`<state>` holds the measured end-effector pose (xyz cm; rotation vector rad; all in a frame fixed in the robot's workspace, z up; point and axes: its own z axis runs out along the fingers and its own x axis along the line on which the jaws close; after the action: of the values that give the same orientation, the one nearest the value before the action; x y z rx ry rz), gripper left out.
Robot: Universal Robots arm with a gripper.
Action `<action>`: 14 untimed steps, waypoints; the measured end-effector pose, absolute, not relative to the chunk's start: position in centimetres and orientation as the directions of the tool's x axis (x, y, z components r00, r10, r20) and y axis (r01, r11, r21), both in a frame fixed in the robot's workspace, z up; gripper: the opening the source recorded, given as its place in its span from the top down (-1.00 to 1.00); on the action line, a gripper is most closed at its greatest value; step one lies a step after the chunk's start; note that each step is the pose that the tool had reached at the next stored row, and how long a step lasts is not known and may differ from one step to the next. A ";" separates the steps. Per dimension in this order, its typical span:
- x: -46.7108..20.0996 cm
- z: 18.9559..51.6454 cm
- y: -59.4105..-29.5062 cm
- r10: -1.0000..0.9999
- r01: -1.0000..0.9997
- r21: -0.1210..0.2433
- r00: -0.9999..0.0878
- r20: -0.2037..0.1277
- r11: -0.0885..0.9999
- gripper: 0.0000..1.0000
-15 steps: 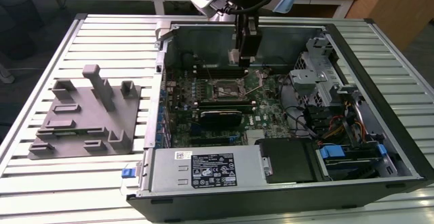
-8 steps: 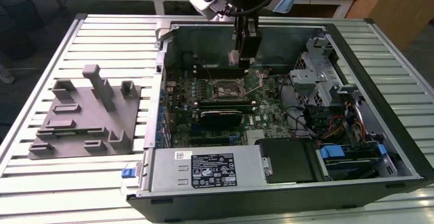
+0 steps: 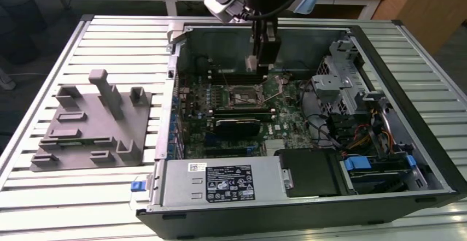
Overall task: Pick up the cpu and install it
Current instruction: 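Place the cpu into insertion slot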
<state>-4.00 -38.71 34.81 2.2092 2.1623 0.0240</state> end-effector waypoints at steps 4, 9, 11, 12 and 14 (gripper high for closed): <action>-4.0 34.6 -38.7 0.999 0.999 0.047 0.022 -0.024 -0.021 -0.08; -4.0 34.4 -38.7 0.999 0.999 0.047 0.022 -0.024 -0.021 -0.08; -4.0 34.3 -38.7 0.999 0.999 0.047 0.022 -0.024 -0.021 -0.08; -4.0 34.2 -38.7 0.999 0.999 0.047 0.022 -0.024 -0.021 -0.08; -4.0 34.2 -38.7 0.999 0.999 0.047 0.022 -0.024 -0.021 -0.08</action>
<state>-4.00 -38.70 34.16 2.2092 2.1623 0.0241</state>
